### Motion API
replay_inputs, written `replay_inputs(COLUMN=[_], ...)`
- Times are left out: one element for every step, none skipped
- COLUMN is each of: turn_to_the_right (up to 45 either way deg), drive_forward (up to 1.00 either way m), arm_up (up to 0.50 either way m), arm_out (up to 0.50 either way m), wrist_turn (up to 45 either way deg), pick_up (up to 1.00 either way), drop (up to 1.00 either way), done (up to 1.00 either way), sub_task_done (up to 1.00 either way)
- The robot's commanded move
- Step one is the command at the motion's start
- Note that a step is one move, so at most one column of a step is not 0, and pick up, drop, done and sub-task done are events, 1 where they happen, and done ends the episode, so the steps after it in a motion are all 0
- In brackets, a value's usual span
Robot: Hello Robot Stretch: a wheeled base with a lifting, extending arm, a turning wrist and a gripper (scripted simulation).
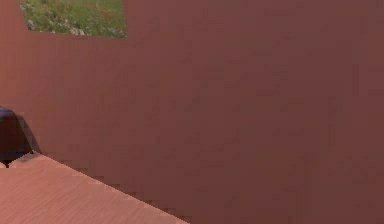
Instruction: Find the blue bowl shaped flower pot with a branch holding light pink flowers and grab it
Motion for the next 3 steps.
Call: replay_inputs(turn_to_the_right=[0.0,0.0,0.0], drive_forward=[0.0,0.0,0.0], arm_up=[0.0,0.0,-0.3], arm_out=[0.0,0.0,0.0], wrist_turn=[45.0,30.0,0.0], pick_up=[0.0,0.0,0.0], drop=[0.0,0.0,0.0], done=[0.0,0.0,0.0], sub_task_done=[0.0,0.0,0.0])
